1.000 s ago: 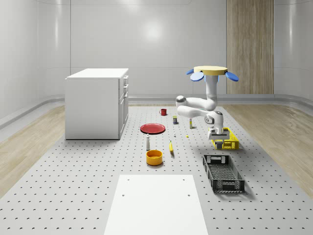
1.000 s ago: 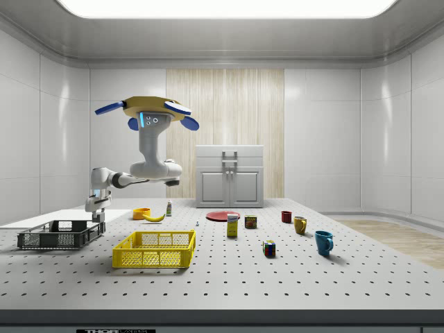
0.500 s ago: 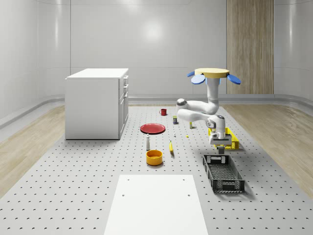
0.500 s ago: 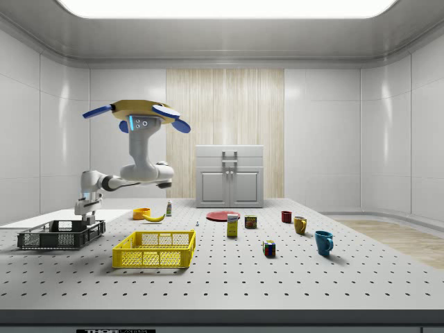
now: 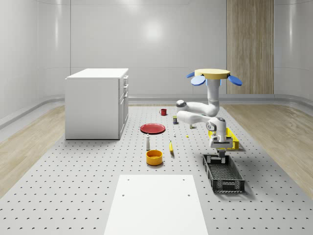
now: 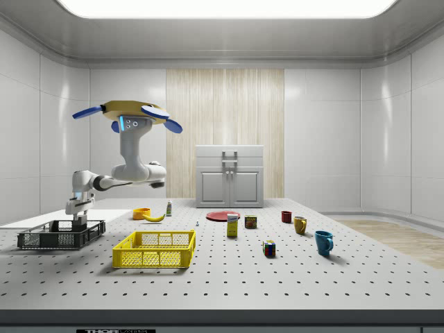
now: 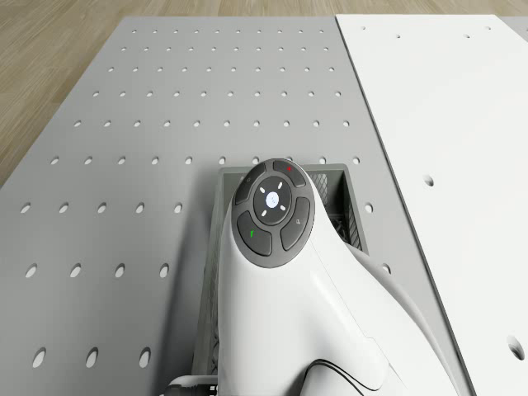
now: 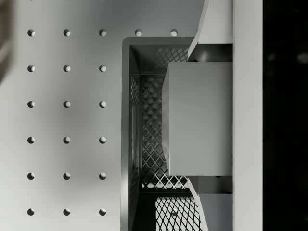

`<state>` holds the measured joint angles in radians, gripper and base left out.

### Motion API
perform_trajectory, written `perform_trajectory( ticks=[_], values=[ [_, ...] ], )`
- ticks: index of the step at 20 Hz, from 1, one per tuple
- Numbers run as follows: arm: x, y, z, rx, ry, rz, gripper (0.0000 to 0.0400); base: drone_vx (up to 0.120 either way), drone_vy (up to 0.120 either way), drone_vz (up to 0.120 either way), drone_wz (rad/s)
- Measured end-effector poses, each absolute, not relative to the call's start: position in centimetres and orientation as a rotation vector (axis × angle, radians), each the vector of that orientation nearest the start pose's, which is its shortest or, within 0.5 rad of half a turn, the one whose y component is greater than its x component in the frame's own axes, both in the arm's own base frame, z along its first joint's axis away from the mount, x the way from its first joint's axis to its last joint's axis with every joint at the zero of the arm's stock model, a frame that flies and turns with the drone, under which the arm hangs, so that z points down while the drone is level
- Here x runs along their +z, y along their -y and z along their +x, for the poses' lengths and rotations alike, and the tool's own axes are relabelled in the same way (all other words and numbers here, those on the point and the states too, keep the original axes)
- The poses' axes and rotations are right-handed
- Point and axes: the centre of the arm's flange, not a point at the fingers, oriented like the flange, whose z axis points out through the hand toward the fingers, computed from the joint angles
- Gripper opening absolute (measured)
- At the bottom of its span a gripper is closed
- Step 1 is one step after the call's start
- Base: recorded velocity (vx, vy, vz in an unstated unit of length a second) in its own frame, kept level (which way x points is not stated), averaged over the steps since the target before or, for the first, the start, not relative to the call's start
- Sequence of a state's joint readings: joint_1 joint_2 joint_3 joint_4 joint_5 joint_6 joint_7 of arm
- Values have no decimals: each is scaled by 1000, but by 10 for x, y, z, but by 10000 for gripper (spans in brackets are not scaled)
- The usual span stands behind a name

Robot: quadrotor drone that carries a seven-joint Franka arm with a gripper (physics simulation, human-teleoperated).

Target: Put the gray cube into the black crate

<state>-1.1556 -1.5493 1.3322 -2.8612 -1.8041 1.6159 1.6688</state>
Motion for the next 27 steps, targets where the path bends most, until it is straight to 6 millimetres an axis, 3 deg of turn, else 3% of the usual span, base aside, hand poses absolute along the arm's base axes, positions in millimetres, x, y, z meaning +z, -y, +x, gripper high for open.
perform_trajectory(
  ticks=[8, 16, 21, 27],
  values=[
    [503, -8, 307, 786, 2, 1, 250, 120, 0, -115, 0],
    [503, -8, 307, 786, 2, 1, 250, 120, 0, -5, 0],
    [503, -8, 307, 786, 2, 1, 349, 8, 0, 0, 0],
    [503, -8, 307, 786, 2, 1, 388, 0, 0, 0, 0]
  ],
)
